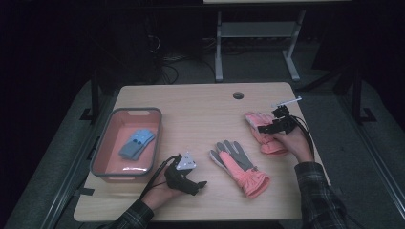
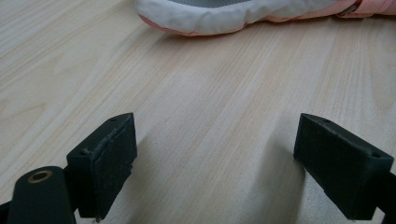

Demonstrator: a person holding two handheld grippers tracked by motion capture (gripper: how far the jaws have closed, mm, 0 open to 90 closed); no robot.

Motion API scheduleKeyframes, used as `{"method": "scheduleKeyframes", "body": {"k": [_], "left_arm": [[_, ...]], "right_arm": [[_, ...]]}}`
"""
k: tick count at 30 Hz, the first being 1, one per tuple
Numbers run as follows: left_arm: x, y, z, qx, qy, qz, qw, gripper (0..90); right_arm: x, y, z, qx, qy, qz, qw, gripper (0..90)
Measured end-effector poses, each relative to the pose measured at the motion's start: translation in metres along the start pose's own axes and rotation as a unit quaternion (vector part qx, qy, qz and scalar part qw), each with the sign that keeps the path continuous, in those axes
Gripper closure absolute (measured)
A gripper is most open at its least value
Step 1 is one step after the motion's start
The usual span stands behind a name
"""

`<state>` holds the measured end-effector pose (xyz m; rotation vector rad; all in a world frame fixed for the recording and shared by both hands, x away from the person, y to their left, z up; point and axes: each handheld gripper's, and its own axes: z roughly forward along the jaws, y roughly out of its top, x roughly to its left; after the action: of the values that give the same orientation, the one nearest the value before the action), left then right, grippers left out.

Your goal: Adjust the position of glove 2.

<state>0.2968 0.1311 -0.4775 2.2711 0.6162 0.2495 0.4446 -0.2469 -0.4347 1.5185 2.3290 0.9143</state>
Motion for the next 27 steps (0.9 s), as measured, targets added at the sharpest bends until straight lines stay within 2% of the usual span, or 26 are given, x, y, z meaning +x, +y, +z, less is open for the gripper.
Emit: {"method": "scheduleKeyframes", "body": {"k": [3,7,11,17,20,27], "left_arm": [[0.000,0.000,0.000,0.000,0.000,0.000,1.0000,12.4],[0.000,0.000,0.000,0.000,0.000,0.000,1.0000,12.4],[0.000,0.000,0.000,0.000,0.000,0.000,1.0000,12.4],[0.000,0.000,0.000,0.000,0.000,0.000,1.0000,12.4],[0.000,0.000,0.000,0.000,0.000,0.000,1.0000,12.4],[0.000,0.000,0.000,0.000,0.000,0.000,1.0000,12.4]], "right_arm": [[0.000,-0.002,0.004,0.001,0.003,0.002,1.0000,19.4],[0.001,-0.006,0.011,0.012,0.009,-0.006,0.9999,26.1],[0.003,-0.009,0.013,0.015,0.016,-0.015,0.9996,40.7],[0.002,-0.013,0.009,0.002,0.020,-0.027,0.9994,65.7],[0.000,-0.014,0.006,-0.005,0.023,-0.029,0.9993,74.4],[-0.008,-0.014,-0.005,-0.018,0.054,-0.020,0.9982,79.2]]}}
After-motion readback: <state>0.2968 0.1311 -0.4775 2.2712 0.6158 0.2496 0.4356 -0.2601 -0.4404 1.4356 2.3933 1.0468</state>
